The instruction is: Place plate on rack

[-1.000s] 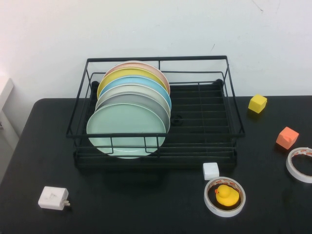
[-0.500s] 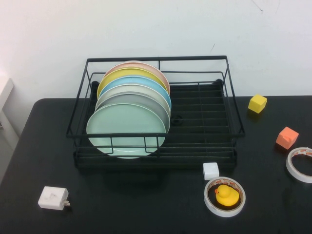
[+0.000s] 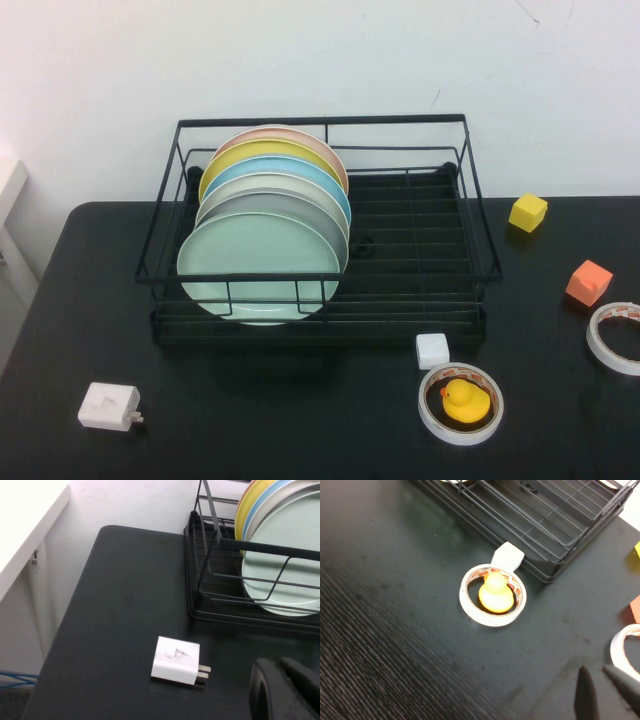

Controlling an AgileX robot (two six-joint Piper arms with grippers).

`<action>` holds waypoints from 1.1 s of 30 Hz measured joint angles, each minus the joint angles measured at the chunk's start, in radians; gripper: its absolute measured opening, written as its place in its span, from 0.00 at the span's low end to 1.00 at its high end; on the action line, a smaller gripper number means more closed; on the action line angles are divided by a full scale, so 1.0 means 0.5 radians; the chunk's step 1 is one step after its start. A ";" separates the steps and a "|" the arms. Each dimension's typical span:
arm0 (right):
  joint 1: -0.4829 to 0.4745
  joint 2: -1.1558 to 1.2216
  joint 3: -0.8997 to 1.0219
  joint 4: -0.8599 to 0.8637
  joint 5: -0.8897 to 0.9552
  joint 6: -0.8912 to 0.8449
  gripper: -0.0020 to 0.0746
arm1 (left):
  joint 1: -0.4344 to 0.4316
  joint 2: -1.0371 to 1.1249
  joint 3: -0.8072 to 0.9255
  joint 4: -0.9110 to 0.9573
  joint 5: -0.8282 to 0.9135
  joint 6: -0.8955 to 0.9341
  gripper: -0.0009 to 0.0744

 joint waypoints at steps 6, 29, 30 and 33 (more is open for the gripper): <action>0.000 0.000 0.000 0.000 0.000 0.000 0.02 | 0.000 0.000 0.000 0.000 0.000 0.000 0.01; -0.630 -0.366 0.137 0.044 -0.268 -0.057 0.02 | 0.000 -0.003 0.000 0.003 0.000 -0.015 0.01; -0.735 -0.416 0.193 0.044 -0.342 -0.061 0.02 | 0.000 -0.003 0.000 0.003 0.000 -0.015 0.01; -0.997 -0.535 0.390 0.056 -0.544 -0.065 0.02 | 0.000 -0.003 0.000 0.003 0.000 -0.018 0.01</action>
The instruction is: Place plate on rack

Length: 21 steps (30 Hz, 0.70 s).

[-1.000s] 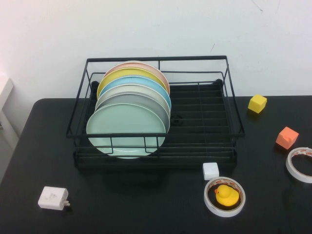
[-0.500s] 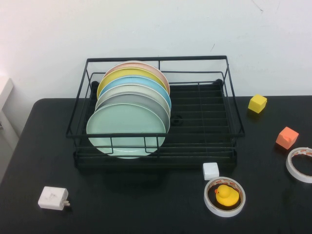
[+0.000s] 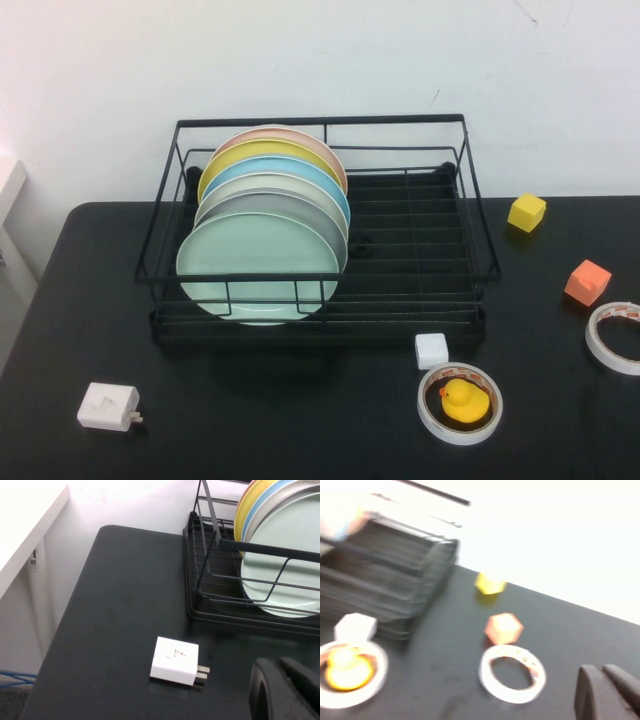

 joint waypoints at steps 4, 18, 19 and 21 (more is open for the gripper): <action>-0.248 -0.135 0.221 0.036 -0.194 0.000 0.02 | 0.000 0.000 0.000 0.000 0.000 0.000 0.01; -0.369 -0.362 0.364 0.056 0.073 0.003 0.02 | 0.000 0.000 0.000 0.000 0.000 0.000 0.01; -0.369 -0.362 0.361 0.056 0.075 0.003 0.02 | 0.000 0.000 0.000 0.000 0.000 0.000 0.01; -0.369 -0.362 0.361 0.056 0.084 0.003 0.02 | 0.000 0.000 0.000 0.000 0.000 0.000 0.01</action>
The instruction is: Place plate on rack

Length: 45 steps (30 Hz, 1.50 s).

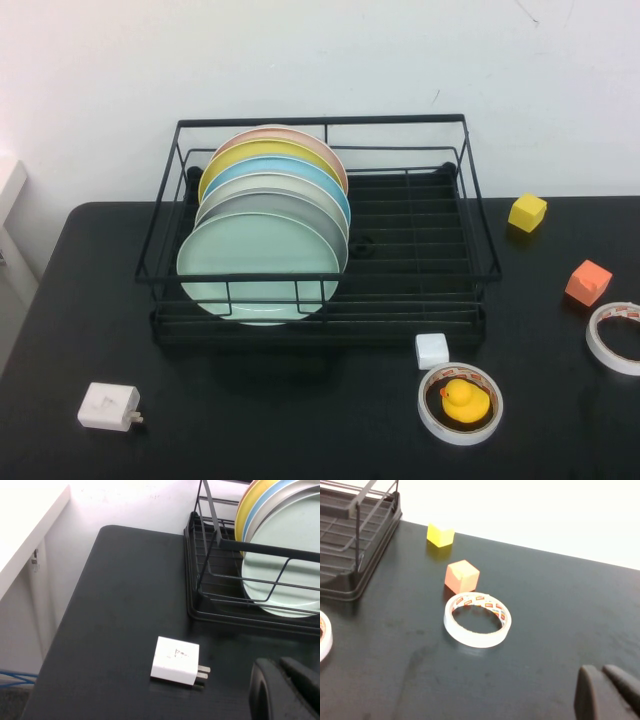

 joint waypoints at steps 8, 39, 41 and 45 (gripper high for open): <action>0.000 0.000 -0.004 0.057 0.019 0.007 0.02 | 0.000 0.000 0.000 0.000 0.000 0.000 0.01; 0.000 0.000 -0.005 0.523 0.019 -0.057 0.02 | 0.000 0.000 0.000 0.000 0.000 0.000 0.01; 0.000 0.000 -0.005 0.523 0.019 -0.057 0.02 | 0.000 0.000 0.000 0.000 0.000 0.000 0.01; 0.000 0.000 -0.005 0.523 0.019 -0.057 0.02 | 0.000 0.000 0.000 0.000 0.000 0.000 0.01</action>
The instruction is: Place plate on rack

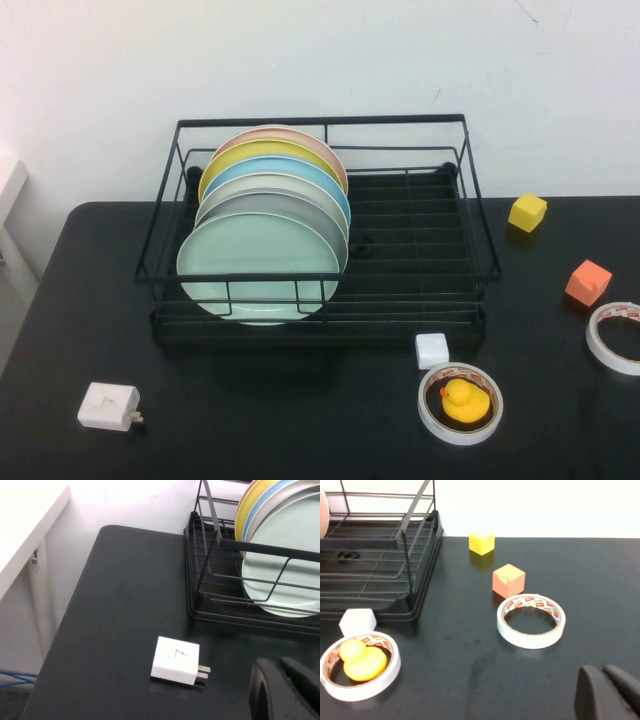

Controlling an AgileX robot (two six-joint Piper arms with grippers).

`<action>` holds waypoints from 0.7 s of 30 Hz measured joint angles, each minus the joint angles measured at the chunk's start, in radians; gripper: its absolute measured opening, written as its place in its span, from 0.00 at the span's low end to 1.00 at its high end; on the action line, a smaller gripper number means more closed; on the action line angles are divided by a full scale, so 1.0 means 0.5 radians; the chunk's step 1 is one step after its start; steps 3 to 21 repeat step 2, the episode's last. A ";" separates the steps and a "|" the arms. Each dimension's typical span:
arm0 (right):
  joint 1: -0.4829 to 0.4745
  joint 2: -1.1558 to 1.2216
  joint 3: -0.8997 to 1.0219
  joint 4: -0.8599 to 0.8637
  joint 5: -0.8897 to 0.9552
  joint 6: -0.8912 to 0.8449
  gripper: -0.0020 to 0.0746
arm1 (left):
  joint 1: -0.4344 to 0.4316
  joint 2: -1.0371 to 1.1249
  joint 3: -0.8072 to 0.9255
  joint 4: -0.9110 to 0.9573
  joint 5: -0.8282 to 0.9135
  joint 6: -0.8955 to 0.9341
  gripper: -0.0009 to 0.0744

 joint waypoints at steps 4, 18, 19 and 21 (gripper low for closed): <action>0.000 0.000 0.000 0.000 0.000 0.000 0.02 | 0.000 0.000 0.000 0.000 0.000 0.000 0.01; 0.000 0.000 0.000 0.000 0.000 0.000 0.02 | 0.000 0.000 0.000 0.000 0.000 0.000 0.01; 0.000 0.000 0.000 0.000 0.000 0.000 0.02 | 0.000 0.000 0.000 0.000 0.000 0.000 0.01; 0.000 0.000 0.000 0.000 0.000 0.000 0.02 | 0.000 0.000 0.000 0.000 0.000 0.000 0.01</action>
